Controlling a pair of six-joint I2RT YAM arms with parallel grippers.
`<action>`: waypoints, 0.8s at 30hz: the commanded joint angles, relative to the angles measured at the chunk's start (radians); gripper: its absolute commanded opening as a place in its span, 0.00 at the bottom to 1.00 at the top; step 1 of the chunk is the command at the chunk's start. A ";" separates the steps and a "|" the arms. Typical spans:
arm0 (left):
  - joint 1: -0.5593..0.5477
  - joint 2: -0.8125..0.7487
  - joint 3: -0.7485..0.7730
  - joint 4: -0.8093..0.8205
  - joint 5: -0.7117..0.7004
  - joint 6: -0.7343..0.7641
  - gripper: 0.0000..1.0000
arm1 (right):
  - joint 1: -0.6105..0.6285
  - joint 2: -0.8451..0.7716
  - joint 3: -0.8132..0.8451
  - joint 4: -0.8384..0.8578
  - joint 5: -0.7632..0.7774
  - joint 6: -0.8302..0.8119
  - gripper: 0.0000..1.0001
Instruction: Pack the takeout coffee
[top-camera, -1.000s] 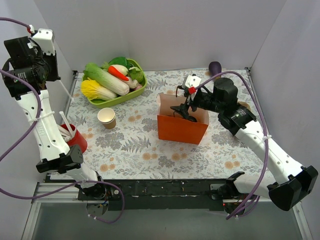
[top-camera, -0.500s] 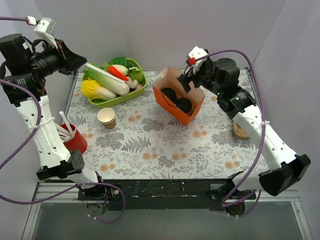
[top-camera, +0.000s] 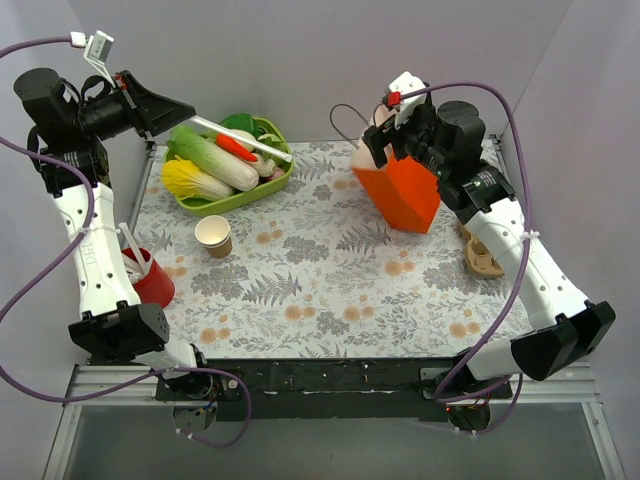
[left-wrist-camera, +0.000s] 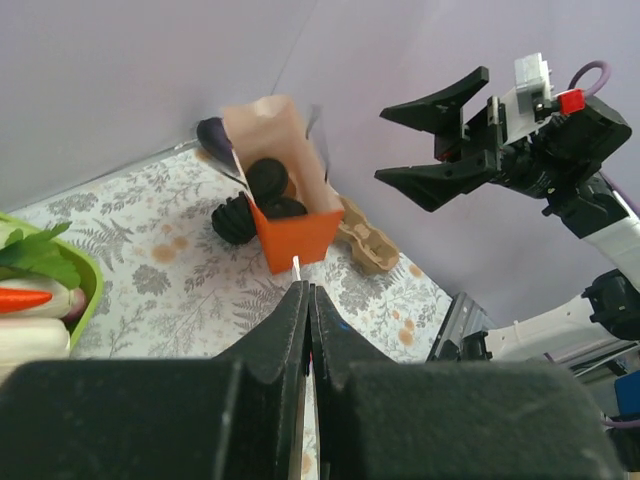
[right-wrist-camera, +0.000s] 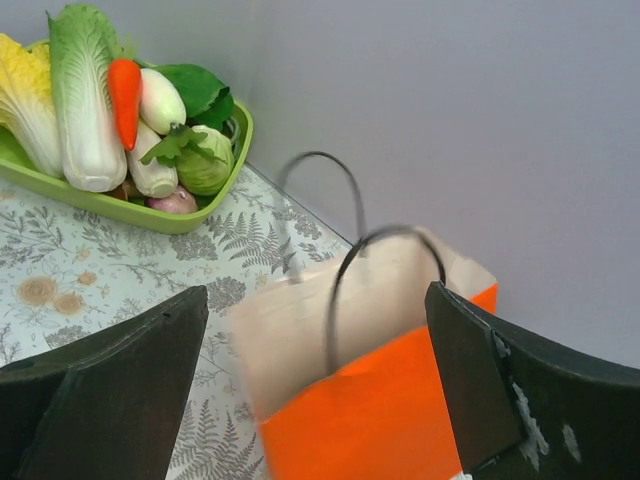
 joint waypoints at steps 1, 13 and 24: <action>-0.012 -0.083 -0.037 0.247 0.039 -0.130 0.00 | -0.008 -0.025 0.079 -0.008 0.010 0.041 0.96; -0.116 -0.135 -0.192 0.338 -0.033 -0.124 0.00 | -0.030 -0.080 0.009 0.013 0.191 0.006 0.98; -0.243 -0.037 -0.139 0.410 -0.105 -0.098 0.00 | -0.228 0.111 0.136 0.050 0.136 0.050 0.95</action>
